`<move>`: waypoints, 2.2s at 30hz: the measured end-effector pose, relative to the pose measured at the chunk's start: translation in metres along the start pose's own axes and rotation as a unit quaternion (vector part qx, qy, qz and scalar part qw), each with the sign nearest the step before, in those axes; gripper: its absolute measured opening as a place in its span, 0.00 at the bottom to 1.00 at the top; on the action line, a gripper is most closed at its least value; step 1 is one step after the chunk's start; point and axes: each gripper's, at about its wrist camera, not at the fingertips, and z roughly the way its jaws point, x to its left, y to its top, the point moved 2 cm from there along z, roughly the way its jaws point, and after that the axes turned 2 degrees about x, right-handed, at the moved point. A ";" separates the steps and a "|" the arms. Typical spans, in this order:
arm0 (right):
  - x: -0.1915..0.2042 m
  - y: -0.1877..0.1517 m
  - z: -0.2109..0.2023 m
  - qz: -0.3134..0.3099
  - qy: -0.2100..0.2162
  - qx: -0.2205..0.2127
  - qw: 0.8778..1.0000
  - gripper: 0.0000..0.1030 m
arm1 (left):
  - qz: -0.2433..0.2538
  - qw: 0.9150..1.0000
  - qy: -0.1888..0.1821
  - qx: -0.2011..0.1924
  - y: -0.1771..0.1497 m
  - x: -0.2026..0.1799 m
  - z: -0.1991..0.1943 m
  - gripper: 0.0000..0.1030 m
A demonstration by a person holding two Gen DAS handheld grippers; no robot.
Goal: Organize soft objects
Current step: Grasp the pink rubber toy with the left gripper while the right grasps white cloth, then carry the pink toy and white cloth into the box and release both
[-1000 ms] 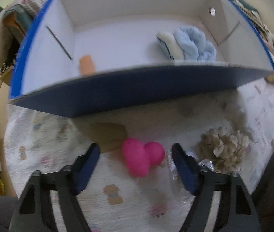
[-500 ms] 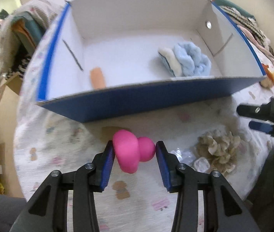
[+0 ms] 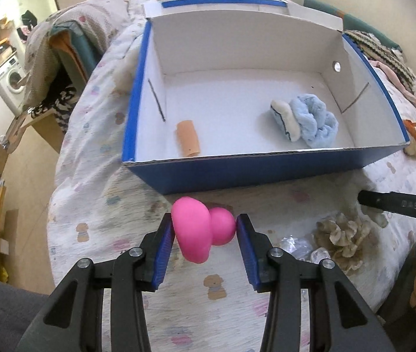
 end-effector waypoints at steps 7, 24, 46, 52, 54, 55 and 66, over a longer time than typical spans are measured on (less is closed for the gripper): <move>0.012 -0.006 -0.013 -0.027 0.002 -0.027 0.999 0.23 | -0.013 1.000 0.009 0.001 -0.001 0.007 -0.002 0.38; 0.063 -0.022 -0.095 -0.088 0.063 -0.083 0.991 0.23 | -0.029 0.999 0.016 -0.037 0.006 0.016 -0.027 0.38; 0.057 0.102 -0.096 -0.108 0.038 -0.140 0.984 0.23 | -0.045 0.997 0.017 -0.053 0.125 -0.003 -0.025 0.38; 0.064 0.112 -0.076 -0.119 0.032 -0.124 0.985 0.23 | -0.036 0.998 0.030 -0.031 0.141 -0.013 0.006 0.38; 0.065 0.117 -0.066 -0.119 0.028 -0.116 0.986 0.23 | -0.032 0.999 0.037 -0.024 0.144 -0.016 0.016 0.38; 0.065 0.119 -0.060 -0.118 0.027 -0.110 0.987 0.23 | -0.030 0.998 0.044 -0.019 0.145 -0.018 0.023 0.38; 0.060 0.116 -0.014 -0.109 0.003 -0.042 0.993 0.23 | -0.021 0.997 0.076 0.020 0.136 -0.028 0.068 0.38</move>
